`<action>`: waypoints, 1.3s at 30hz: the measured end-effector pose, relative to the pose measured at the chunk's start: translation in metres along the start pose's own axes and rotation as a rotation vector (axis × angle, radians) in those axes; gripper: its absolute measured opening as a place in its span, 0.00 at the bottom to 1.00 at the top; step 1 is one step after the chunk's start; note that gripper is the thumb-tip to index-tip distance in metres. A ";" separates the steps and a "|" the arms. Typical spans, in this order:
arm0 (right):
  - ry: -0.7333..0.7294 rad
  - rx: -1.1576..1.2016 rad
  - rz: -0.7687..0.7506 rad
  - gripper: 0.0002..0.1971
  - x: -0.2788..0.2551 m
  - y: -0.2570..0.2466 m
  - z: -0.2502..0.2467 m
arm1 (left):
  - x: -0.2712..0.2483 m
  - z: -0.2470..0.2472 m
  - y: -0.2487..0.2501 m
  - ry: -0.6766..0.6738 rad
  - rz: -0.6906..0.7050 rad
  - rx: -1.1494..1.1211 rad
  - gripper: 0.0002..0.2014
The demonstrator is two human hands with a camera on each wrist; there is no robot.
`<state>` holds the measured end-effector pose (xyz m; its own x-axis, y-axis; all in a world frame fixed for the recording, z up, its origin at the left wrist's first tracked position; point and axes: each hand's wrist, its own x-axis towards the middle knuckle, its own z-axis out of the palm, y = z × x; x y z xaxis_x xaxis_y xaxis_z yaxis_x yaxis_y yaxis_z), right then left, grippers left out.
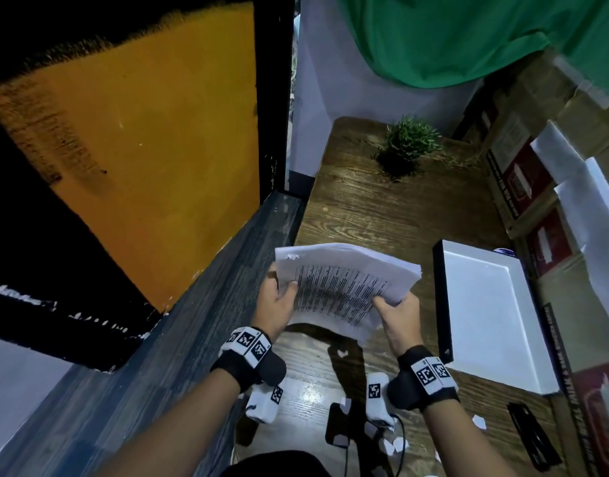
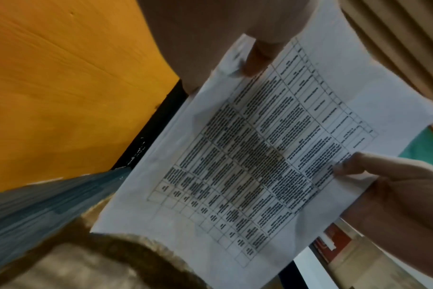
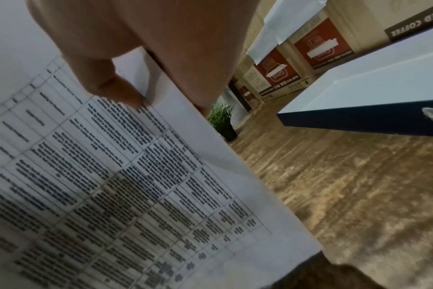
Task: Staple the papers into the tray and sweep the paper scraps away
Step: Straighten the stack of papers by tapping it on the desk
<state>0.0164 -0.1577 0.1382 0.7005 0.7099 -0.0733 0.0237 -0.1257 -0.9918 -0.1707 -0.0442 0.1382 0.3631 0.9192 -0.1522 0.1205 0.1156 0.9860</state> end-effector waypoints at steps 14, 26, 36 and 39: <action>-0.047 -0.048 0.002 0.13 -0.001 0.003 -0.004 | -0.006 0.001 0.007 -0.033 0.068 0.054 0.21; -0.020 -0.032 -0.008 0.17 -0.001 -0.007 -0.003 | 0.003 0.001 0.006 -0.016 0.058 0.090 0.22; -0.107 0.002 -0.141 0.21 -0.008 -0.024 -0.021 | -0.004 -0.014 0.021 -0.094 0.256 0.055 0.23; -0.083 0.015 -0.153 0.13 -0.005 -0.028 -0.020 | 0.001 -0.014 0.025 -0.108 0.256 0.071 0.16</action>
<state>0.0265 -0.1713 0.1688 0.6284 0.7747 0.0709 0.1146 -0.0021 -0.9934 -0.1801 -0.0358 0.1635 0.4858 0.8693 0.0910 0.0754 -0.1454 0.9865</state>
